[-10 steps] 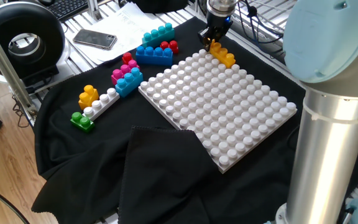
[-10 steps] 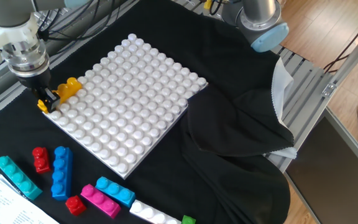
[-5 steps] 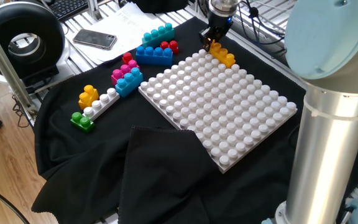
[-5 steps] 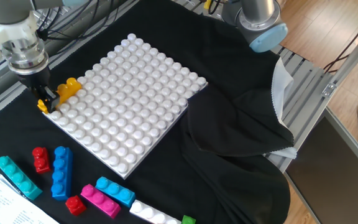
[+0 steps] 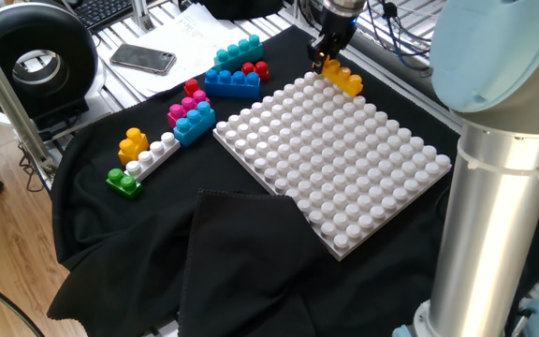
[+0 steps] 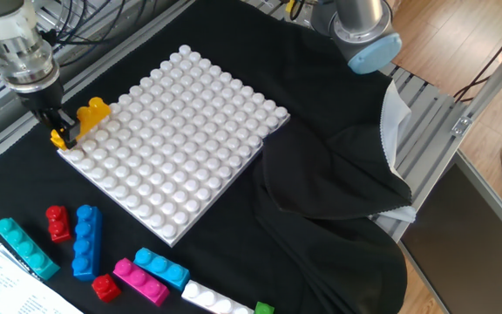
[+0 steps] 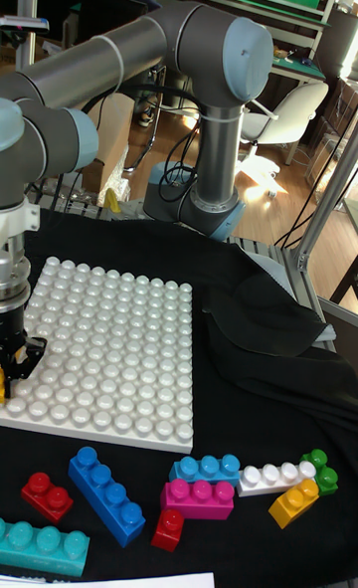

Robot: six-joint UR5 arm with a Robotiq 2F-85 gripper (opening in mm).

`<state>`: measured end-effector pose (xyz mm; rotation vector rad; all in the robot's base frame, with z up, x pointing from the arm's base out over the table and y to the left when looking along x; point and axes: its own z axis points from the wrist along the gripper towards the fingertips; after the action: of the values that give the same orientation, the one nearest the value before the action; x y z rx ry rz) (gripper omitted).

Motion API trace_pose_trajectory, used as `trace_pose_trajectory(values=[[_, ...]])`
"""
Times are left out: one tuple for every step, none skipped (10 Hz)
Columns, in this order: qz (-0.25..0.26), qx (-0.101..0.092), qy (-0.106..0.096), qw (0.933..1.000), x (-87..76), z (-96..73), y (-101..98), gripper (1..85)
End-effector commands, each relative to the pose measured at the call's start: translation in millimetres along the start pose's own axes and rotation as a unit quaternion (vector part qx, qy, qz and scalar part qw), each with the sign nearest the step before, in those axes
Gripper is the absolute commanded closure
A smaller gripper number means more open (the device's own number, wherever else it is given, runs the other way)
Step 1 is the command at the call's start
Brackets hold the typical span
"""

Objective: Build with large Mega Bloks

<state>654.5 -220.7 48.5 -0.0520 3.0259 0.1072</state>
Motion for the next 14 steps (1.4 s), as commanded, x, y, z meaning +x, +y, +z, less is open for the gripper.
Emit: trace_pose_trajectory(values=[[-0.004, -0.010, -0.002, 0.9999, -4.4, -3.6, 6.8, 62.7], [-0.001, -0.010, -0.003, 0.9999, -5.6, -2.4, 8.1, 62.0], [0.001, -0.008, -0.004, 1.0000, -7.2, -0.6, 8.5, 61.7], [0.005, -0.005, -0.004, 1.0000, -7.4, 0.7, 7.9, 61.7], [0.007, -0.001, -0.004, 1.0000, -6.8, 2.0, 5.2, 61.7], [0.006, 0.004, -0.003, 1.0000, -6.1, 4.1, 2.0, 61.7], [0.006, 0.005, -0.004, 1.0000, -5.2, 7.4, 1.0, 61.7], [0.009, 0.005, -0.009, 0.9999, -6.3, 10.5, 1.4, 61.7], [0.013, 0.005, -0.011, 0.9998, -6.9, 12.4, 1.4, 61.7], [0.022, -0.001, -0.013, 0.9997, -7.8, 13.2, 4.7, 61.7], [0.024, 0.001, -0.014, 0.9996, -8.0, 13.5, 3.9, 61.7], [0.026, 0.003, -0.015, 0.9995, -8.9, 14.0, 2.7, 61.7], [0.025, 0.006, -0.017, 0.9995, -9.8, 14.3, 1.1, 61.7], [0.020, 0.007, -0.022, 0.9995, -12.6, 14.5, 1.0, 59.0]])
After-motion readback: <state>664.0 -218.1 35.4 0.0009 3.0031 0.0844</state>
